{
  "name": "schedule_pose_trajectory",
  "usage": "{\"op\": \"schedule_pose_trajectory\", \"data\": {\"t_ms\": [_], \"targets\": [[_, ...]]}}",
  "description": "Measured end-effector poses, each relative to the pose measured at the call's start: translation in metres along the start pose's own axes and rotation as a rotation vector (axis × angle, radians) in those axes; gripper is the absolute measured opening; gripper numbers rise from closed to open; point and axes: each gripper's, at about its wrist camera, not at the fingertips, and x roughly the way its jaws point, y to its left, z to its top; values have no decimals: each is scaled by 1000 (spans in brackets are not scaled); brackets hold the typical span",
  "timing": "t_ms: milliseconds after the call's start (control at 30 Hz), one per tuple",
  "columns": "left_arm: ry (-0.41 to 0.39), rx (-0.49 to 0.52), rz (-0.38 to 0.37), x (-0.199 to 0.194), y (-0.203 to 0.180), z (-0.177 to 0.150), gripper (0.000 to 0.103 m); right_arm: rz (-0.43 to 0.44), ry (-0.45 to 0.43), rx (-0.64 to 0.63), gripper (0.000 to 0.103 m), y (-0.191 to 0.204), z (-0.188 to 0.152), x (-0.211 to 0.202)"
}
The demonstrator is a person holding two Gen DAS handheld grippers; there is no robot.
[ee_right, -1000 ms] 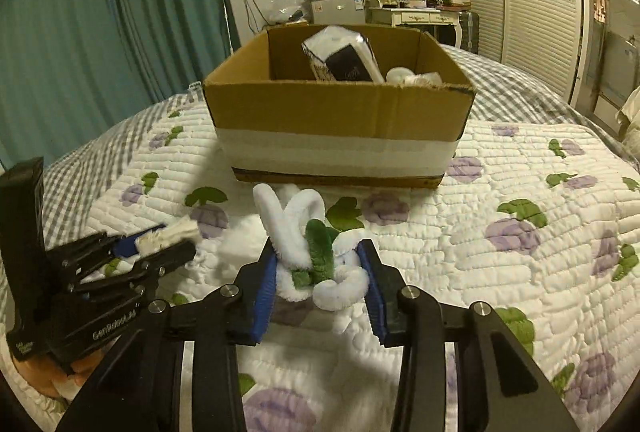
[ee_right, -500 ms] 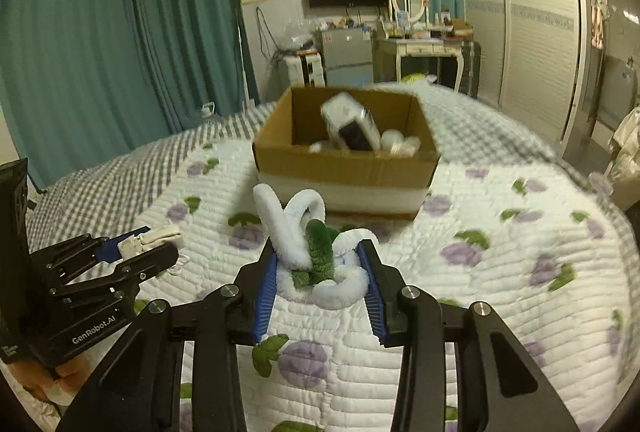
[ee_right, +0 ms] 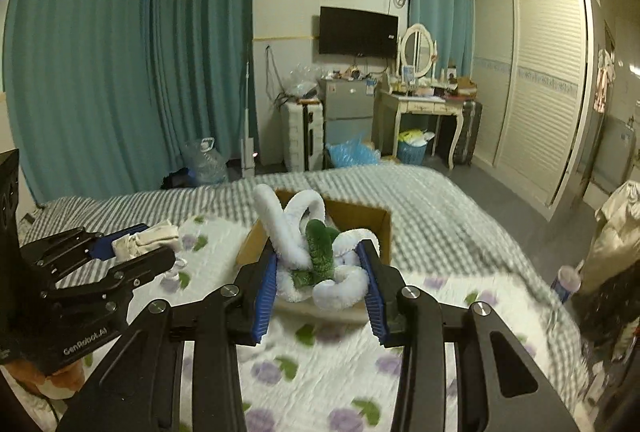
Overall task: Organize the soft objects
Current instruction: 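Drop the toy and cloth into the box and open both tools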
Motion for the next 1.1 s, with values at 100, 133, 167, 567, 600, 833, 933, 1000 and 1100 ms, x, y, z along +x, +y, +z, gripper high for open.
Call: {"op": "schedule_pose_trajectory", "data": {"t_ms": [100,133,167,567,600,833,933,1000,1100], "targets": [[-9,2,2,29,2,18,35,-8,-8,-7,38,-12,19,25],[-11,-3,0,41,3,25,35,-12,-10,-9,38,-16,24,34],[-10,-4,-1,54,3,31,35,-21,-13,-8,38,-21,29,45],[144,46,73,197,16,12,35,17,93,100,38,-74,9,215],[142,54,66,200,17,8,35,23,98,93,38,-74,4,225],[117,102,127,201,6,8,83,22,100,90,65,-78,-10,239],[79,68,138,183,8,14,88,22,54,114,83,-81,-5,221],[67,52,149,169,10,21,88,21,24,124,83,-83,3,203],[31,27,153,133,11,36,88,4,-1,115,83,-83,16,170]]}}
